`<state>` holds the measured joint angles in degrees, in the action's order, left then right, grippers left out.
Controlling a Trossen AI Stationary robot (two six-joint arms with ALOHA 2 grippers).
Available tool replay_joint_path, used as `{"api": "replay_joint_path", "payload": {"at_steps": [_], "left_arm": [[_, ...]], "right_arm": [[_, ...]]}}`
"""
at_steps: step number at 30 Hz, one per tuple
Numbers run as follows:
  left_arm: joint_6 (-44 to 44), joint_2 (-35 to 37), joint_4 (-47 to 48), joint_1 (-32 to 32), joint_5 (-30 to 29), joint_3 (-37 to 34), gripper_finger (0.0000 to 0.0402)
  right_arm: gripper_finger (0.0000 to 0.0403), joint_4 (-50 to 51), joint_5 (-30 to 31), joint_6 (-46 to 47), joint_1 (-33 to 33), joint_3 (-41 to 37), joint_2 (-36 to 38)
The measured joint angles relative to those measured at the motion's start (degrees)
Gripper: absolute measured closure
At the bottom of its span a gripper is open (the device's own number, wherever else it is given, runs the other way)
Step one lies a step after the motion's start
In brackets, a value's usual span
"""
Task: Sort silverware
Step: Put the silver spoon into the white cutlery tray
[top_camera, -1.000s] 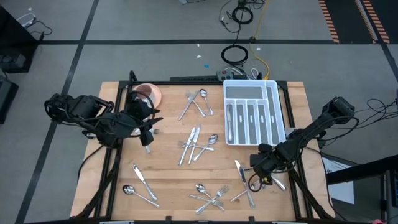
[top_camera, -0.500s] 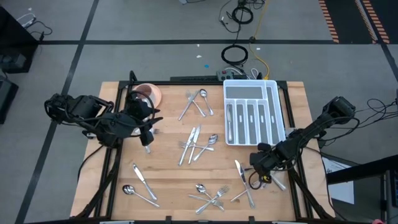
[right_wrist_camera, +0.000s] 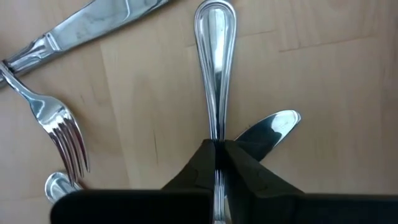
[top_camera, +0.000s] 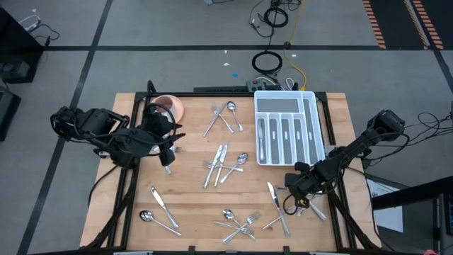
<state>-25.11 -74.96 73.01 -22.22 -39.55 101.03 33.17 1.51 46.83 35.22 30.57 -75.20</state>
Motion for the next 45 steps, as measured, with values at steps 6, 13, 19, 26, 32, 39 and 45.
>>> {"api": "replay_joint_path", "payload": {"at_steps": [6, 13, 19, 26, 32, 39, 45], "left_arm": [[0.18, 0.0, 0.45, 0.0, 0.0, 0.0, 0.0269], [0.11, 0.0, 1.68, 0.0, 0.01, 0.0, 0.0269], [0.46, 0.0, 1.68, 0.0, 0.0, 0.0, 0.0269], [0.49, 0.0, 1.68, 0.0, 0.02, 0.0, 0.0269], [0.49, 0.0, 1.68, 0.01, 0.02, 0.0, 0.0269], [0.45, 0.0, 1.67, 0.0, 0.02, 0.0, 0.0269], [0.03, 0.0, 1.66, 0.0, 0.02, 0.0, 0.0269]], "right_arm": [[0.04, 0.23, 0.11, 1.84, 0.0, 0.83, -0.12], [0.0402, 4.47, 1.69, 1.99, 0.02, 5.74, -0.28], [0.0402, 12.19, 5.93, 0.08, -0.33, 12.25, -0.19], [0.0403, 21.26, 12.32, -9.97, -4.73, 21.56, -0.15], [0.0403, 35.03, 16.76, -34.06, -13.57, 27.8, -0.1], [0.0403, 44.84, 23.45, -72.03, -26.31, 28.3, -0.08], [0.0403, 41.13, 28.44, -102.37, -35.16, 28.3, -0.13]]}}
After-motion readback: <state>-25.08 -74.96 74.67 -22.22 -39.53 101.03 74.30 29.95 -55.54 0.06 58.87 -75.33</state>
